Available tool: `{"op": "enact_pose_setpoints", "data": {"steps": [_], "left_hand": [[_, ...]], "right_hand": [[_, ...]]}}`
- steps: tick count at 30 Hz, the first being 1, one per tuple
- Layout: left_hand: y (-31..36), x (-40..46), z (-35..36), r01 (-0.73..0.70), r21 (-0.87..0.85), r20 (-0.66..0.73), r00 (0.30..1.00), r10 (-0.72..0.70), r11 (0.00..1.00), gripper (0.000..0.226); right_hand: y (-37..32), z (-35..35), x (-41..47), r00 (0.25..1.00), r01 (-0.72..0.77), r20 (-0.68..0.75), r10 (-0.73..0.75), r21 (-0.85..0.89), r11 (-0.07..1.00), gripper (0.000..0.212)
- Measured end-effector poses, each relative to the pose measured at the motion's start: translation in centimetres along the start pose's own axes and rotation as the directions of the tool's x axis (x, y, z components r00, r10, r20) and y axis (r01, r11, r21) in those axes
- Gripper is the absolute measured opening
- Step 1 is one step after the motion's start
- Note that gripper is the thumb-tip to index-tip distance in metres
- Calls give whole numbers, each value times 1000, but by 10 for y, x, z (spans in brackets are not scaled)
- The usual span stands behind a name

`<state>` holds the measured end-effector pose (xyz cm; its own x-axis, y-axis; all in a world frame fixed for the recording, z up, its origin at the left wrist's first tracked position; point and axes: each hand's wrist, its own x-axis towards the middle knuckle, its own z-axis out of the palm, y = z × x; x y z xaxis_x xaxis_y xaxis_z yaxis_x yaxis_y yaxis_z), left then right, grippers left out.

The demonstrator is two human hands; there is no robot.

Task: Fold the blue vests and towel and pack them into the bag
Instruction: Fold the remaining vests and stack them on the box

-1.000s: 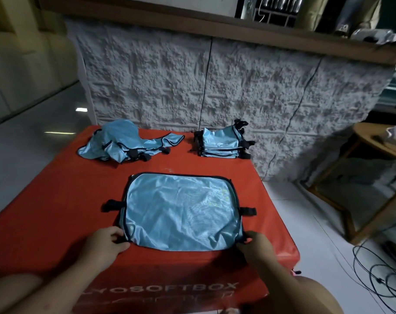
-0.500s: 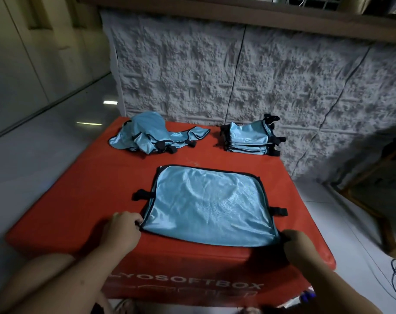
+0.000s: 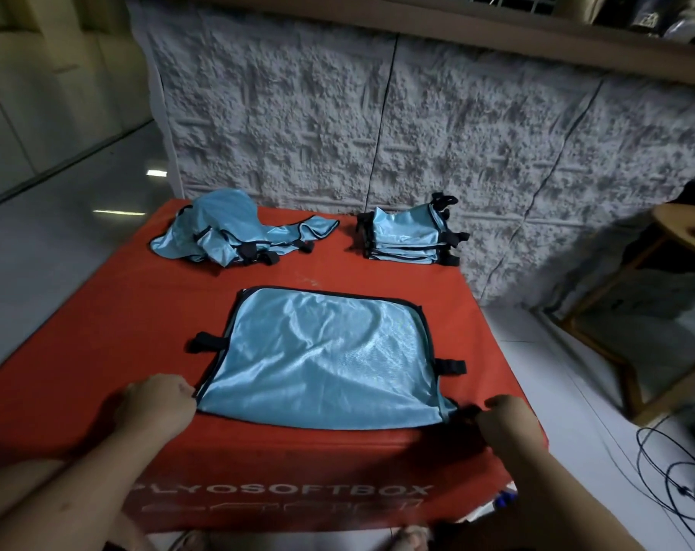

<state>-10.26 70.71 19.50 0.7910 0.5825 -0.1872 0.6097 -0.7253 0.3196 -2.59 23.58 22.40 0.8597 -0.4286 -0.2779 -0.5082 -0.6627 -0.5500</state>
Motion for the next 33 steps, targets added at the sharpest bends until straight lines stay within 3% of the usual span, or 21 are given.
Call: {"op": "enact_pose_setpoints", "data": {"steps": [2,4,7,9,12,14,19,25,33], "left_hand": [[9,-8,-1,-21,67,-94,995,27,998,40],[20,-17,2,-176,50,-227,957,182,983,51],[32,-24,15,-509,57,-300,812,501,859,53],[38,-27,26,-626,16,-264,749,607,780,49],[42,-31,42,-629,-24,-152,770,619,777,43],[40,-29,51,-613,-37,-73,789,609,789,46],[36,-28,66,-592,84,90,806,585,802,59],[35,-30,67,-575,167,168,817,551,801,88],[33,-28,70,-562,151,172,825,538,813,83]], "right_hand": [[0,-3,-1,993,-69,100,60,91,993,14],[0,-10,2,990,-60,134,43,129,990,10],[0,-12,3,995,0,101,-7,68,998,27],[-6,-11,-6,998,41,40,-43,46,998,41],[-21,-9,-23,962,241,-104,-253,-111,964,40],[-25,-2,-31,930,349,-51,-364,-189,918,26],[-9,29,-37,938,347,126,-324,-298,889,20],[-8,45,-40,962,265,116,-247,-185,946,23],[-6,23,-21,980,157,145,-133,-170,973,24]]}}
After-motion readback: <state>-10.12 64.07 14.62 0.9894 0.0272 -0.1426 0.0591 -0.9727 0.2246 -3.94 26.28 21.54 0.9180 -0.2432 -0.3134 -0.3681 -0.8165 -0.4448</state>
